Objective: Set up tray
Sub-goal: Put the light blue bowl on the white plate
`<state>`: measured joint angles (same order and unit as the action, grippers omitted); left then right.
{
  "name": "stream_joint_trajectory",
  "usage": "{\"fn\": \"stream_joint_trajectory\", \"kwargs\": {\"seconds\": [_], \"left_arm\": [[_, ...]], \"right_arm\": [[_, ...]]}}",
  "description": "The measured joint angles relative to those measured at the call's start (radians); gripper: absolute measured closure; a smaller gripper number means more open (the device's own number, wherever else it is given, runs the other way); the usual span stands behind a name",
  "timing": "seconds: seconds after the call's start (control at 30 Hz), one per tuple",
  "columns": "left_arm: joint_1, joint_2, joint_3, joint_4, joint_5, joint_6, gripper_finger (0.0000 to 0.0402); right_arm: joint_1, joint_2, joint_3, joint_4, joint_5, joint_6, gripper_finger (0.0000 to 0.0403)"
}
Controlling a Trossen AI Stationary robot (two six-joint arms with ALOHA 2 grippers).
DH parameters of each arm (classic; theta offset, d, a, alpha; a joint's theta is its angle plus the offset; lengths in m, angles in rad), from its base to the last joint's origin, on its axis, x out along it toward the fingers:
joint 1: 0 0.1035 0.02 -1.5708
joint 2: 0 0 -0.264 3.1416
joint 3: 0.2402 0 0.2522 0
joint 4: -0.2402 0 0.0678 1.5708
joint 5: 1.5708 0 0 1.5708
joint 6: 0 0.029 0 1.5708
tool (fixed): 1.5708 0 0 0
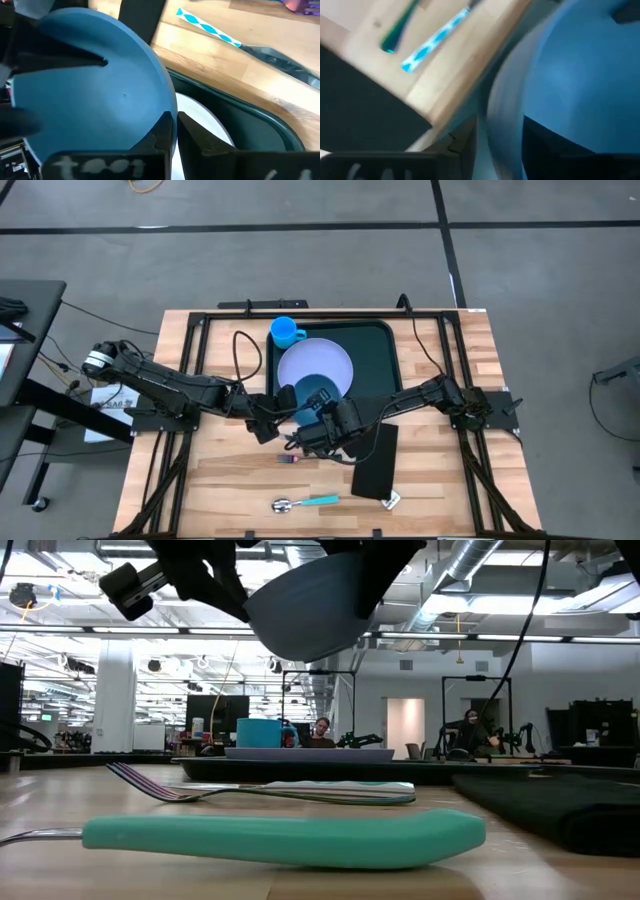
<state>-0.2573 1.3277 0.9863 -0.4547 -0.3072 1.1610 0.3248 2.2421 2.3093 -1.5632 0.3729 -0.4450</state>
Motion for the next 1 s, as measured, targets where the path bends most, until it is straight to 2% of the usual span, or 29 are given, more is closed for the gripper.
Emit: {"fn": "stream_joint_trajectory", "kwargs": {"seconds": [0.13,0.33,0.57,0.8,1.0], "left_arm": [[0.0,0.0,0.0,-0.019,0.0,-0.006,0.04],[0.0,0.0,0.0,-0.072,-0.018,-0.038,0.04],[0.008,0.002,-0.001,-0.185,-0.016,-0.109,0.0401],[0.054,0.002,-0.003,-0.268,-0.015,-0.198,0.0401],[0.113,-0.001,-0.003,-0.287,0.076,-0.23,0.0401]], "right_arm": [[0.001,0.0,0.0,-0.001,0.048,-0.021,0.0255],[0.001,0.0,-0.001,-0.001,0.056,-0.034,0.0236],[0.001,0.0,-0.001,0.005,0.068,-0.035,0.0231],[0.003,0.0,-0.001,0.001,0.146,-0.035,0.0232],[0.001,-0.013,0.027,0.005,0.178,-0.006,0.0222]]}}
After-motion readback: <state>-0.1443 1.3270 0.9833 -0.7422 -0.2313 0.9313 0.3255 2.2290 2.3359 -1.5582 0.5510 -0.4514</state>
